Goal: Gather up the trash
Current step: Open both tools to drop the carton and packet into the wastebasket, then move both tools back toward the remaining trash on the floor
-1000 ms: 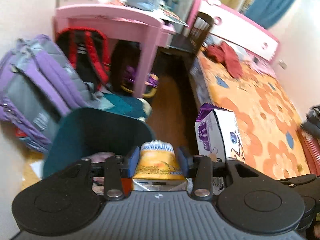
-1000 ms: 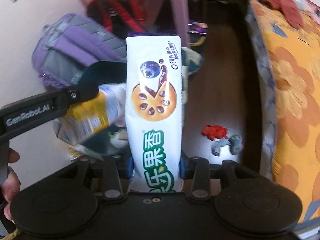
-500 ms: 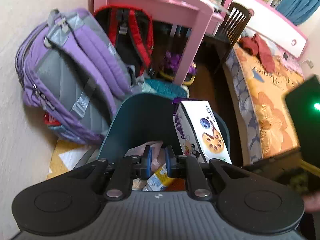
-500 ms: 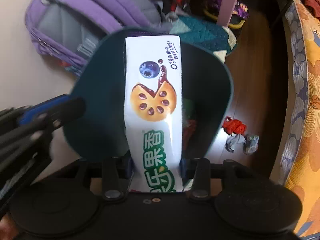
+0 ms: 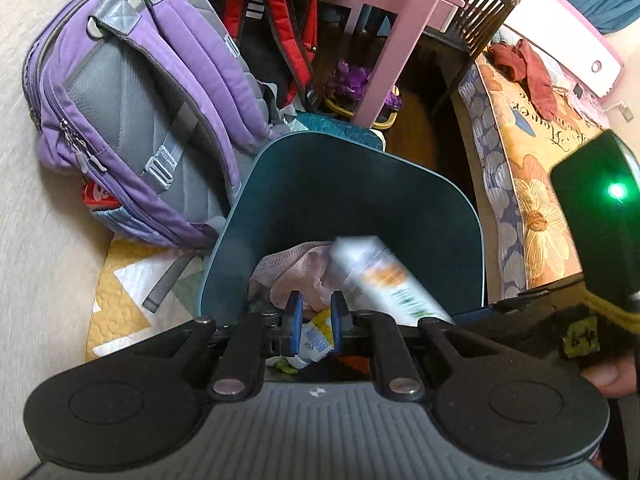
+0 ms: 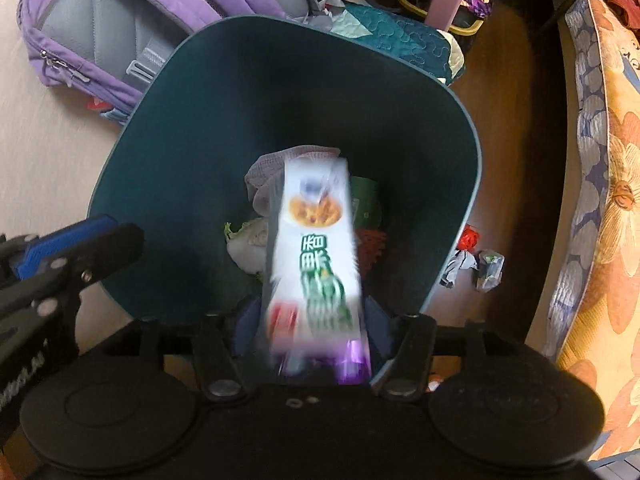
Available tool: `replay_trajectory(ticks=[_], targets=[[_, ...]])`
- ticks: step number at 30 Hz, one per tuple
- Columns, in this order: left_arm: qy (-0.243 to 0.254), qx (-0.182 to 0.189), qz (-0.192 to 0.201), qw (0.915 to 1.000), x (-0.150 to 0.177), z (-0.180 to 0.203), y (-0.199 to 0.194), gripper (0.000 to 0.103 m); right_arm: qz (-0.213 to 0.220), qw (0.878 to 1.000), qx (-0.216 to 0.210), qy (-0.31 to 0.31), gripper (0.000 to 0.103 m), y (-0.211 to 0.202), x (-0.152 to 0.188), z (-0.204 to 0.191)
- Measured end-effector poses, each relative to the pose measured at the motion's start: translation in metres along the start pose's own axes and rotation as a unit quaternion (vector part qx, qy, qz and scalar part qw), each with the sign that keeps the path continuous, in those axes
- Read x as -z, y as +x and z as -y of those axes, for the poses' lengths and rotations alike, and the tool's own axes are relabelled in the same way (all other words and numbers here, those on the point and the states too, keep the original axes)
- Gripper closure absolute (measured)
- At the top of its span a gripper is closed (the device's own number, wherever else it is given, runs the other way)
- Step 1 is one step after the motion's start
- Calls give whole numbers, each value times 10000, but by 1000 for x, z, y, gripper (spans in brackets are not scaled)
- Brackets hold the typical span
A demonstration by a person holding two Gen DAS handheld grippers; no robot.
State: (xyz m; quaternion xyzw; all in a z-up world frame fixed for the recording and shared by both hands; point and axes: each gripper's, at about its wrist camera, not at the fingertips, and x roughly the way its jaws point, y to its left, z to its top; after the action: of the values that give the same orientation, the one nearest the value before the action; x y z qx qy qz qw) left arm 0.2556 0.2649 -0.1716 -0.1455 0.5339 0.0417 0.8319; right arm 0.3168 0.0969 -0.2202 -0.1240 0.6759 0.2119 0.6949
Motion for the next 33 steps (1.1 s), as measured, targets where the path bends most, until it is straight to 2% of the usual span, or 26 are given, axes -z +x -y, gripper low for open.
replay_trajectory(ticks=[6,12,19,25,27,29,31,33], targets=[[41,25,-29,10000,-1,4,-5,89,287,9996,-48,14,44,-23,21,7],[209,84,12,9997,-4,12,-16,89,812,9965,-94,194,44,-61,49,19],[596,97,117,9981,-2,32,-36,89,1406,9881,-240,576,43,-101,81,34],[922,268,256,9951,1,54,-56,88,1861,9784,-315,845,43,-128,113,47],[1018,356,278,9938,3,63,-62,86,2012,9740,-400,966,41,-137,126,55],[1124,474,322,9920,6,73,-67,76,2116,9708,-367,1071,41,-143,138,62],[1234,554,388,9901,9,83,-71,70,2217,9674,-336,1175,40,-149,149,71],[1338,653,427,9879,12,94,-75,57,2318,9638,-291,1286,38,-153,160,80]])
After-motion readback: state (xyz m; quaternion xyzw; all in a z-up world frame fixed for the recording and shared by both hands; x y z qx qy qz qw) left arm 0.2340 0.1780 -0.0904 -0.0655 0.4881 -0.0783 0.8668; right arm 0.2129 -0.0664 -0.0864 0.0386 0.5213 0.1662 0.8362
